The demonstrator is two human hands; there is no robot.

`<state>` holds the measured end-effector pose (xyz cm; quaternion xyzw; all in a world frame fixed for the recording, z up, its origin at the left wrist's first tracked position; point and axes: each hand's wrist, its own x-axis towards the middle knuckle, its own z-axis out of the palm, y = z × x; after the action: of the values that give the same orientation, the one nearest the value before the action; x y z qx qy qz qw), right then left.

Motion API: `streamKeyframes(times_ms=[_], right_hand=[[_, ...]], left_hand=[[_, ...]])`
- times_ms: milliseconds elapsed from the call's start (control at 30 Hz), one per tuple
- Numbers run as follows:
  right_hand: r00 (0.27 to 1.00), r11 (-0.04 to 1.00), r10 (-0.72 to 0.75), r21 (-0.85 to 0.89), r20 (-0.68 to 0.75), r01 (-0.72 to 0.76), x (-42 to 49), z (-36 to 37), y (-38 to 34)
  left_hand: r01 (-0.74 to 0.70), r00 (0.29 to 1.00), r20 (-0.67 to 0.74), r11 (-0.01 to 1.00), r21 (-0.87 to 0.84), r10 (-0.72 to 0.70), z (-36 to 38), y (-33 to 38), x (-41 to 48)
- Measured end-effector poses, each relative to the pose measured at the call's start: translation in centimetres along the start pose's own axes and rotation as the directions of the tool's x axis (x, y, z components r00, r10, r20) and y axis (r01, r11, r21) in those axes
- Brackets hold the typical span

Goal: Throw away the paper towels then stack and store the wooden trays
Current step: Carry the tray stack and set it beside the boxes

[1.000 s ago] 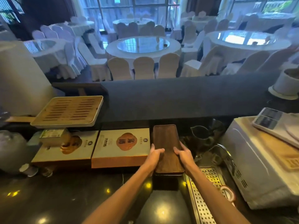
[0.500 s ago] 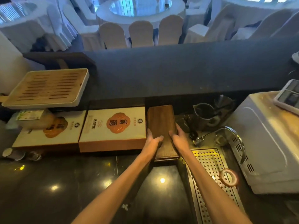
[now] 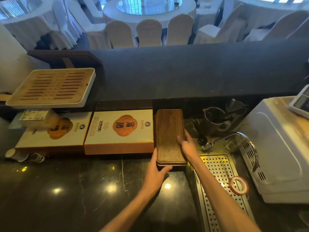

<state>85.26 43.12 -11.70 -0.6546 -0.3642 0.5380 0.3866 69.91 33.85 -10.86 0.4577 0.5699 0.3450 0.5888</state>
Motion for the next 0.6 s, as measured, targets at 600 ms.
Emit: streamKeyframes(times_ms=[600], right_hand=[[0.984,0.992,0.004,-0.123,0.177,0.018,0.4,0.3,-0.8]], left_hand=[[-0.081,0.957,-0.278,0.996,0.024,0.084,-0.3,-3.3,0.5]])
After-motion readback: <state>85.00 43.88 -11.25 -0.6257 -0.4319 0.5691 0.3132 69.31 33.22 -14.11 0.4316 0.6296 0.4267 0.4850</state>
